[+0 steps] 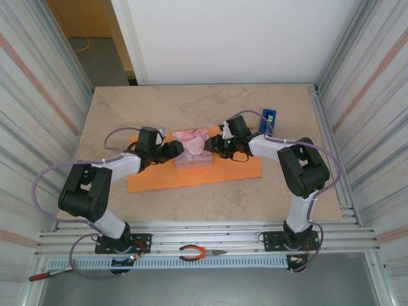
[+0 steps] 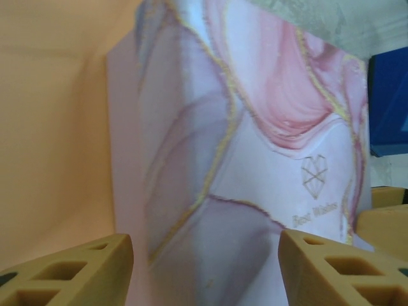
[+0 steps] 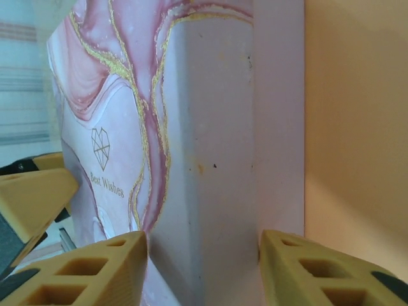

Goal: Wrap the gift box in paper

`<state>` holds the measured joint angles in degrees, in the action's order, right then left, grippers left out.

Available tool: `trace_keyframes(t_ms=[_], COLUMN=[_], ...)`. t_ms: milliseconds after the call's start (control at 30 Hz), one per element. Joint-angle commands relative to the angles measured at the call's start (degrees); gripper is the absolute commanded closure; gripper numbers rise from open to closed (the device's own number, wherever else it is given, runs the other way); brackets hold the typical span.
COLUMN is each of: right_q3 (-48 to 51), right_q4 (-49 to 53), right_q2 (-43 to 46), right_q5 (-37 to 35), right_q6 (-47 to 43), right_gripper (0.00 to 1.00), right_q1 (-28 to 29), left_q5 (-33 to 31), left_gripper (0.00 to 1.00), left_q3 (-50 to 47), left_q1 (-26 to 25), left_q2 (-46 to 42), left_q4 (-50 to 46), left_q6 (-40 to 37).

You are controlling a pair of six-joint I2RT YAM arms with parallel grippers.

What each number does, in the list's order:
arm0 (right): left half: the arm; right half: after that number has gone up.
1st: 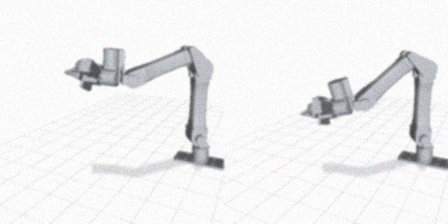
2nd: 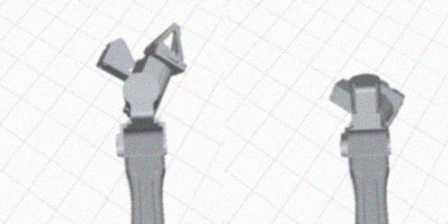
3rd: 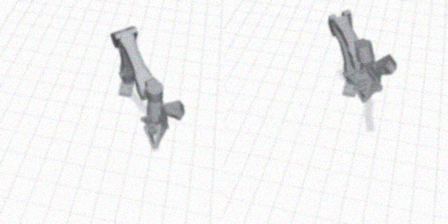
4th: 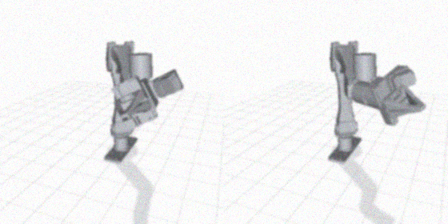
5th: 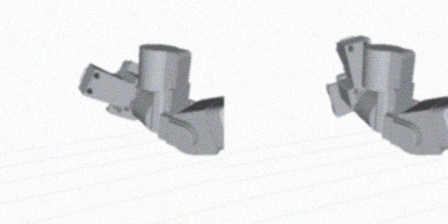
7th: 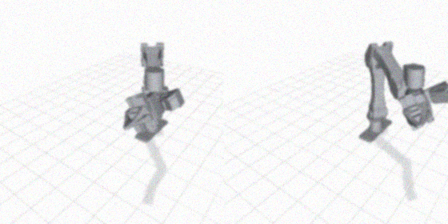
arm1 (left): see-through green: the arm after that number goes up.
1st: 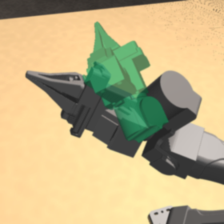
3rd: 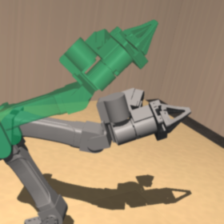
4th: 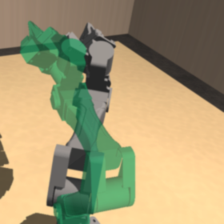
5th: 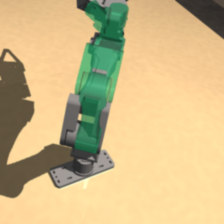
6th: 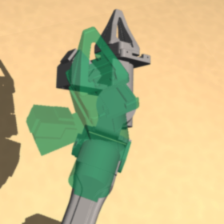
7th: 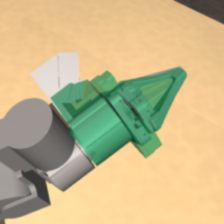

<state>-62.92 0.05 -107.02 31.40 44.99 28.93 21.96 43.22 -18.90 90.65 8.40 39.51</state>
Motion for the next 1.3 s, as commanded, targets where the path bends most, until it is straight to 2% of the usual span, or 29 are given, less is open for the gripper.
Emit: trace_keyframes(t_ms=[0,200,833,1267], right_q3=[-0.94,0.03,4.73,3.48], right_q4=[0.40,0.37,-2.29,-2.40], right_q2=[0.98,3.85,3.92,4.18], right_q5=[0.43,0.14,-0.97,-0.63], right_q6=[0.59,0.92,2.15,2.12], right_gripper=[0.56,0.62,0.61,0.62], right_q1=[0.43,0.44,0.30,-0.10], left_q5=[1.05,0.99,-1.66,-1.74], left_gripper=[0.40,0.40,0.39,0.39], left_q3=[1.86,1.94,0.22,-1.61], left_q1=[-0.69,-1.58,-2.84,-2.81], left_q2=[-0.85,-3.00,-1.85,-1.31], left_q4=[1.84,1.44,1.10,1.79], left_q6=[0.39,0.74,-0.21,-0.31])
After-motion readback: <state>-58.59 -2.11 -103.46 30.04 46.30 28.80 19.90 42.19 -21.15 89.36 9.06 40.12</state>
